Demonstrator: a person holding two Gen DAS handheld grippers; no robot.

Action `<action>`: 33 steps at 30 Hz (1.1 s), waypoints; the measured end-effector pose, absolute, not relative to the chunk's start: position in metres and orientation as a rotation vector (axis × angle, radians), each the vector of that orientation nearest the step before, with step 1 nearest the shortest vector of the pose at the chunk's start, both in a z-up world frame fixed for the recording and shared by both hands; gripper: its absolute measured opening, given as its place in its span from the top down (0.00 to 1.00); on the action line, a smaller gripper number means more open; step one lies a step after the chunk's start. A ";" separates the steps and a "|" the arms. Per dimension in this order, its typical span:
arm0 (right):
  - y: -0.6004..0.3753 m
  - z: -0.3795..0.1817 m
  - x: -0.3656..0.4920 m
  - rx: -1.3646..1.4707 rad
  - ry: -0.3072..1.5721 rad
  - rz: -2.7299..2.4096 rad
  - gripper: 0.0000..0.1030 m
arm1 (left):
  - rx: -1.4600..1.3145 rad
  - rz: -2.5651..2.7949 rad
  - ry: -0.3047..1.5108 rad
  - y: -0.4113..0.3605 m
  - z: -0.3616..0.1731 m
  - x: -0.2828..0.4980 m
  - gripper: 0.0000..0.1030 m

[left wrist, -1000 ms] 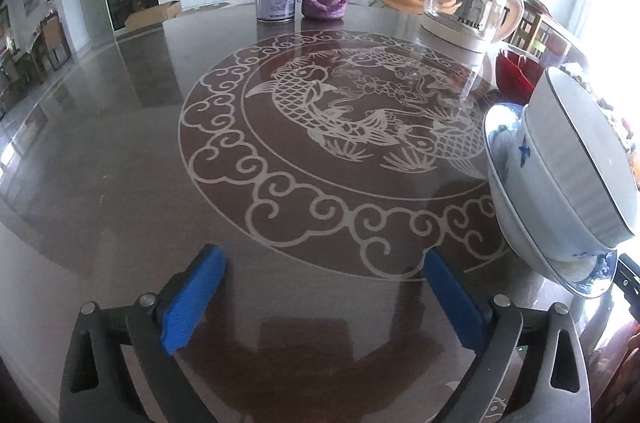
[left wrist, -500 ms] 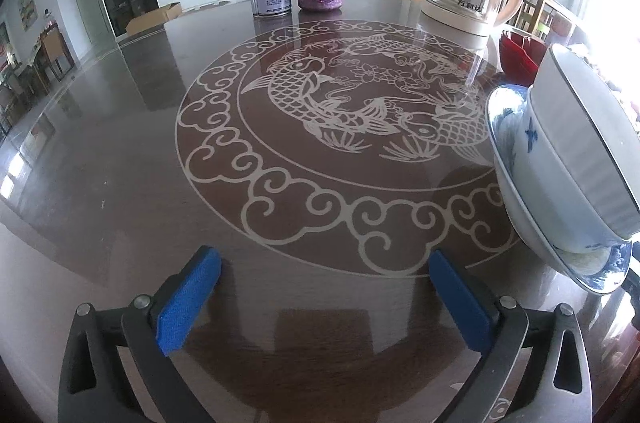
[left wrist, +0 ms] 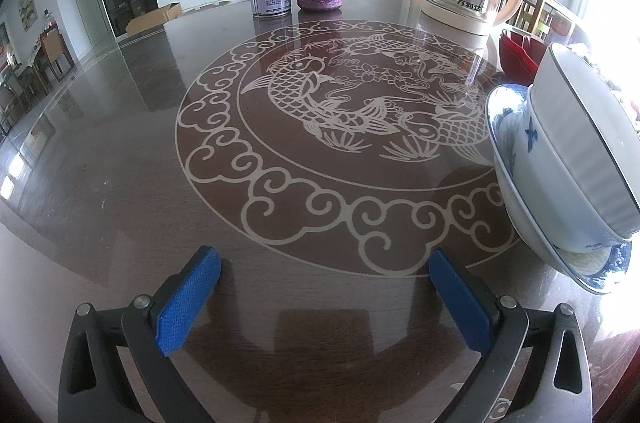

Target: Organize plates and bowls

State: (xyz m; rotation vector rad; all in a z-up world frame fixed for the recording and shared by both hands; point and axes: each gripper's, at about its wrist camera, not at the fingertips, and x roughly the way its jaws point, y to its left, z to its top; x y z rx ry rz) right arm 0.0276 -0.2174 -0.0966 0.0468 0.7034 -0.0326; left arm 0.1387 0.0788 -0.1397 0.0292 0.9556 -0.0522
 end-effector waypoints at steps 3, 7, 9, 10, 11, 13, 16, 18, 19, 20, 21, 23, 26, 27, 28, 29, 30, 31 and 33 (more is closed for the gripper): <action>-0.226 -0.086 0.013 0.114 0.679 -0.036 0.18 | 0.029 -0.052 0.955 0.079 -0.140 0.139 0.00; -0.231 -0.067 0.005 0.220 0.680 -0.011 0.18 | 0.029 -0.052 0.956 0.079 -0.140 0.139 0.00; -0.229 -0.052 0.001 0.277 0.666 0.017 0.18 | 0.029 -0.052 0.956 0.078 -0.140 0.139 0.00; -0.227 -0.046 0.002 0.298 0.665 0.031 0.18 | 0.029 -0.052 0.955 0.078 -0.140 0.139 0.00; -0.224 -0.040 0.002 0.318 0.669 0.044 0.18 | 0.029 -0.051 0.955 0.078 -0.140 0.139 0.00; -0.215 -0.027 0.002 0.361 0.676 0.075 0.18 | 0.029 -0.051 0.955 0.078 -0.140 0.139 0.00; -0.200 -0.009 0.002 0.385 0.674 0.109 0.18 | 0.030 -0.052 0.955 0.078 -0.140 0.139 0.00; -0.195 -0.003 0.006 0.383 0.667 0.102 0.18 | 0.029 -0.051 0.955 0.078 -0.140 0.139 0.00; -0.192 0.000 0.009 0.375 0.661 0.089 0.18 | 0.029 -0.051 0.955 0.078 -0.140 0.139 0.00; -0.190 0.001 0.014 0.367 0.656 0.074 0.18 | 0.030 -0.052 0.955 0.078 -0.140 0.139 0.00; -0.189 -0.001 0.017 0.364 0.654 0.064 0.18 | 0.030 -0.052 0.955 0.078 -0.140 0.139 0.00; -0.188 -0.008 0.029 0.367 0.661 0.039 0.18 | 0.029 -0.056 0.955 0.078 -0.140 0.138 0.00; -0.190 -0.029 0.047 0.383 0.674 -0.002 0.18 | 0.029 -0.055 0.954 0.078 -0.140 0.138 0.00; -0.191 -0.041 0.053 0.382 0.682 -0.020 0.18 | 0.029 -0.056 0.954 0.078 -0.140 0.138 0.00; -0.192 -0.050 0.057 0.381 0.686 -0.033 0.18 | 0.029 -0.055 0.954 0.078 -0.140 0.138 0.00; -0.194 -0.056 0.059 0.381 0.684 -0.043 0.18 | 0.029 -0.055 0.954 0.078 -0.139 0.138 0.00; -0.196 -0.066 0.060 0.381 0.676 -0.057 0.18 | 0.030 -0.054 0.954 0.078 -0.139 0.138 0.00; -0.197 -0.073 0.059 0.376 0.667 -0.067 0.18 | 0.029 -0.052 0.954 0.078 -0.139 0.139 0.00; -0.199 -0.082 0.059 0.364 0.649 -0.077 0.18 | 0.028 -0.049 0.954 0.078 -0.139 0.139 0.00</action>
